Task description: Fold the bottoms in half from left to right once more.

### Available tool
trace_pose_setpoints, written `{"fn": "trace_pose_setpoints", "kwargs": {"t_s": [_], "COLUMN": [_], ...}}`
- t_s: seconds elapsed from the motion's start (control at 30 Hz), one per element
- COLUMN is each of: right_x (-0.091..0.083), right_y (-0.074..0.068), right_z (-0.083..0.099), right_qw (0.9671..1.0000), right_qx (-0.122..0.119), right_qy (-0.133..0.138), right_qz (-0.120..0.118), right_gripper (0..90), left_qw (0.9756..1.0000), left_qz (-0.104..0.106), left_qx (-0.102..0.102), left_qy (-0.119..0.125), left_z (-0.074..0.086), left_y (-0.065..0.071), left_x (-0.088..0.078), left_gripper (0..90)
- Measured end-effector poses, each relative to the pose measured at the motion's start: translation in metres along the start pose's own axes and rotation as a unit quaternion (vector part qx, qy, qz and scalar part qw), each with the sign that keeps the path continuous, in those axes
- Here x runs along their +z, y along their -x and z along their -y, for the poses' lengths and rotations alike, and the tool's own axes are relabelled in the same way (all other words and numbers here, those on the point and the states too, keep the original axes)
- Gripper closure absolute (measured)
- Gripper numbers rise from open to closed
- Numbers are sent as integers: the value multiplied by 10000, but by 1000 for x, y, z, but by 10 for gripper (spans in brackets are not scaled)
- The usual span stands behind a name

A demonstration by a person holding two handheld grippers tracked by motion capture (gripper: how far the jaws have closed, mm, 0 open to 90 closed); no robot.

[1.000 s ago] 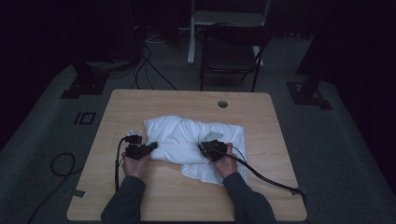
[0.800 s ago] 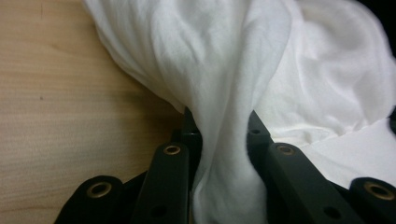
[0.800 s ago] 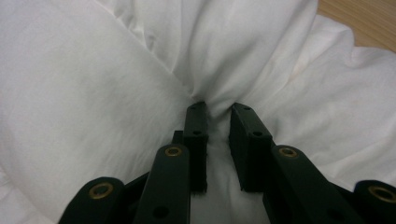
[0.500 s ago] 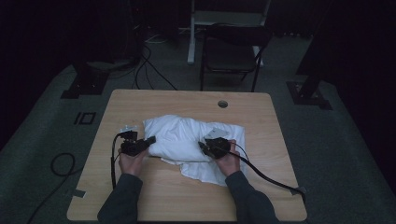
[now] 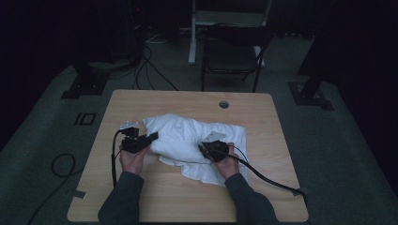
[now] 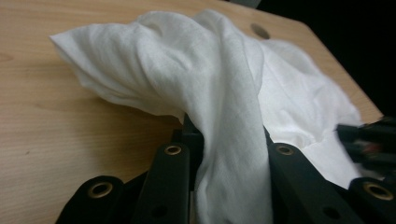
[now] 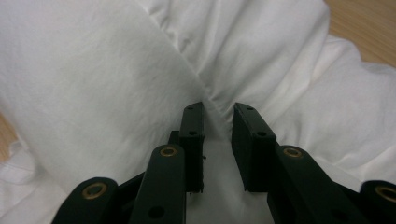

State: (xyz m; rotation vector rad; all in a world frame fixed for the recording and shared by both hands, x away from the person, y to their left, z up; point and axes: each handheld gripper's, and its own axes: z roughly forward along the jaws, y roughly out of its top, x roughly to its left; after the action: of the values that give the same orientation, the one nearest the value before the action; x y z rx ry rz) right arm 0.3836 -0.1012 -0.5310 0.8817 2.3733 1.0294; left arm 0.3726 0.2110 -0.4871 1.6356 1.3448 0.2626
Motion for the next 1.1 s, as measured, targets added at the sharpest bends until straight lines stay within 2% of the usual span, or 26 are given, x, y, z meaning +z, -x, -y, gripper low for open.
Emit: {"fn": "trace_pose_setpoints", "kwargs": {"t_s": [0.17, 0.4, 0.63, 0.67, 0.73, 0.8, 0.9, 1.03, 1.1], "right_x": [4, 11, 17, 17, 19, 22, 27, 30, 28], "right_y": [2, 4, 1, -1, -7, -11, -13, -16, -16], "right_z": [1, 1, 1, -1, -6, -10, -11, -10, -11], "right_qw": [9999, 9993, 9989, 9993, 9997, 9996, 9986, 9971, 9970], "right_qx": [54, 225, 319, 242, 112, 72, 191, 318, 305], "right_qy": [-68, -4, 88, 59, -28, -47, 113, 279, 278], "right_qz": [-98, -302, -325, -272, -217, -272, -482, -639, -649], "right_gripper": [746, 751, 759, 759, 759, 758, 757, 748, 688], "left_qw": [9998, 9991, 9978, 9977, 9975, 9973, 9970, 9968, 9968], "left_qz": [90, 190, 289, 300, 326, 344, 336, 315, 283], "left_qx": [132, 334, 531, 545, 551, 555, 592, 616, 623], "left_qy": [71, 202, 269, 276, 300, 340, 376, 399, 407], "left_z": [-9, -21, -32, -33, -34, -36, -38, -39, -39], "left_y": [12, 29, 45, 47, 49, 50, 51, 52, 51], "left_x": [-3, -9, -9, -8, -9, -11, -14, -16, -17], "left_gripper": [780, 781, 783, 783, 783, 784, 785, 786, 785]}}
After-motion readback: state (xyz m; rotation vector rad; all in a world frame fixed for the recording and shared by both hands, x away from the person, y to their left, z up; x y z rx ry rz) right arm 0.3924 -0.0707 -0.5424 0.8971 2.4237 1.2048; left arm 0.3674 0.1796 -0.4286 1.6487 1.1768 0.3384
